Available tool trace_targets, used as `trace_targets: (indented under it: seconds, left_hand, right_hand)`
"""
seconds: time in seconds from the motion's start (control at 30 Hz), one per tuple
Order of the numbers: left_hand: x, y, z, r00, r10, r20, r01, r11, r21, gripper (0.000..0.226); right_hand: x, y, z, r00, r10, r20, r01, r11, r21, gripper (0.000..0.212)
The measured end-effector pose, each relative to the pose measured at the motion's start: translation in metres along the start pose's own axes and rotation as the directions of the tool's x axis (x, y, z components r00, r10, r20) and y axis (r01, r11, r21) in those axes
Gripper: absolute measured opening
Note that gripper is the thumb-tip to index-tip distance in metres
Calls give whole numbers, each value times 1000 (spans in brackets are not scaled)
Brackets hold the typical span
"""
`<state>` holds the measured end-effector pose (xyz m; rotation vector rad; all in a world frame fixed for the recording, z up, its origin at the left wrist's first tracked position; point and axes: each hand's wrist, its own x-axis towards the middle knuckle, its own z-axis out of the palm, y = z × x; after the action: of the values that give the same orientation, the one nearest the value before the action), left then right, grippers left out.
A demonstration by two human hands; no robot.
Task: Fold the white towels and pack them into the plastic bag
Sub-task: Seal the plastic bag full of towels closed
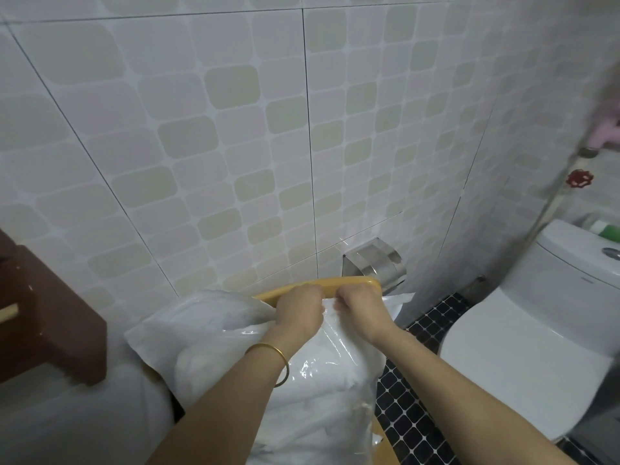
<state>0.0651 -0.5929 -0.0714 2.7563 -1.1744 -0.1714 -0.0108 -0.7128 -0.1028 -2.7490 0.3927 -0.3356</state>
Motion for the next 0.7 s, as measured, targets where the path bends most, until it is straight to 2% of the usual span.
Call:
trace_targets:
  seconds: [0.1, 0.17, 0.27, 0.4, 0.53, 0.7]
  left_hand:
    - [2, -1, -3, 1000, -5, 31, 6, 999, -35, 20]
    - [5, -5, -10, 997, -12, 79, 16, 998, -58, 23]
    - [5, -13, -19, 992, -30, 126, 26, 999, 31, 27]
    - [1, -19, -16, 995, -38, 96, 35, 999, 38, 20]
    - [-4, -20, -12, 998, -38, 57, 40, 999, -31, 17]
    - [-2, -25, -12, 997, -42, 72, 52, 989, -141, 13]
  right_hand:
    - [1, 0, -2, 1000, 7, 23, -8, 1000, 20, 16]
    - [2, 1, -3, 1000, 4, 29, -7, 995, 95, 19]
    - [4, 1, -5, 998, 37, 42, -41, 993, 111, 16]
    - [9, -6, -3, 1000, 18, 20, -20, 997, 78, 8]
    - [14, -17, 3, 998, -20, 54, 20, 1000, 5, 15]
    - [12, -17, 4, 997, -7, 71, 0, 995, 97, 14]
